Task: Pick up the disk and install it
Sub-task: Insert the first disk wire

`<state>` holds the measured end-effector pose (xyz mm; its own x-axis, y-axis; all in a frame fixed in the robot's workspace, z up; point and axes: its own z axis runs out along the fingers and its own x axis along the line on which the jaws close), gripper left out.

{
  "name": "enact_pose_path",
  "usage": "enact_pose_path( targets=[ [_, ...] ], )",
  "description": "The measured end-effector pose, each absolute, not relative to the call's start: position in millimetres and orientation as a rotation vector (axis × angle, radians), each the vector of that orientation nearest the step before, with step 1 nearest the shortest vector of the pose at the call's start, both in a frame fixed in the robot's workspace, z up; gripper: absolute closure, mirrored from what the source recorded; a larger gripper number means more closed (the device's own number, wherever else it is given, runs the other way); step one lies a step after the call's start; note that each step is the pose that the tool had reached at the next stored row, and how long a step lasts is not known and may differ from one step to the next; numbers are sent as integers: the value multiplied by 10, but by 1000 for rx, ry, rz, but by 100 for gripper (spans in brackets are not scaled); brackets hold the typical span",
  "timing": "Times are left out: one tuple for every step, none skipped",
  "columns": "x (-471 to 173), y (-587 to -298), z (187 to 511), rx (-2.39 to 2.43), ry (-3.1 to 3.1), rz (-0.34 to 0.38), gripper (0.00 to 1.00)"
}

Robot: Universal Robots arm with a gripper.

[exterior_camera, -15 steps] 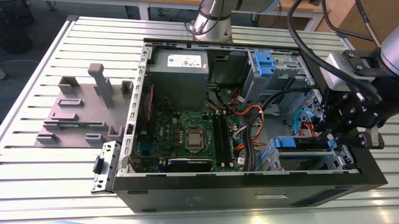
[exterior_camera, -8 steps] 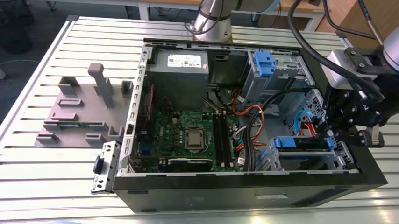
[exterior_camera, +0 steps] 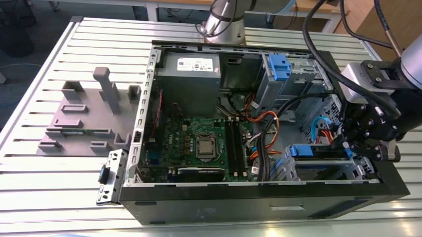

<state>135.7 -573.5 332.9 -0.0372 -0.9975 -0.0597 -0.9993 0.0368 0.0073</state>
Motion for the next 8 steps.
enact_pose_path(
  targets=[
    [1357, -5735, 3324, -2153, 2234, 73, 89],
    [1357, -5735, 3319, -2153, 2234, 73, 89],
    [1357, -5735, 3315, -2153, 2234, 74, 89],
    [1357, -5736, 3313, -2153, 2234, 74, 89],
    [1357, -5736, 3311, -2153, 2234, 75, 89],
    [1357, -5736, 3312, -2152, 2234, 75, 89],
    [1357, -5735, 3319, -2152, 2233, 76, 89],
    [1358, -5735, 3328, -2151, 2233, 77, 89]
  ],
)
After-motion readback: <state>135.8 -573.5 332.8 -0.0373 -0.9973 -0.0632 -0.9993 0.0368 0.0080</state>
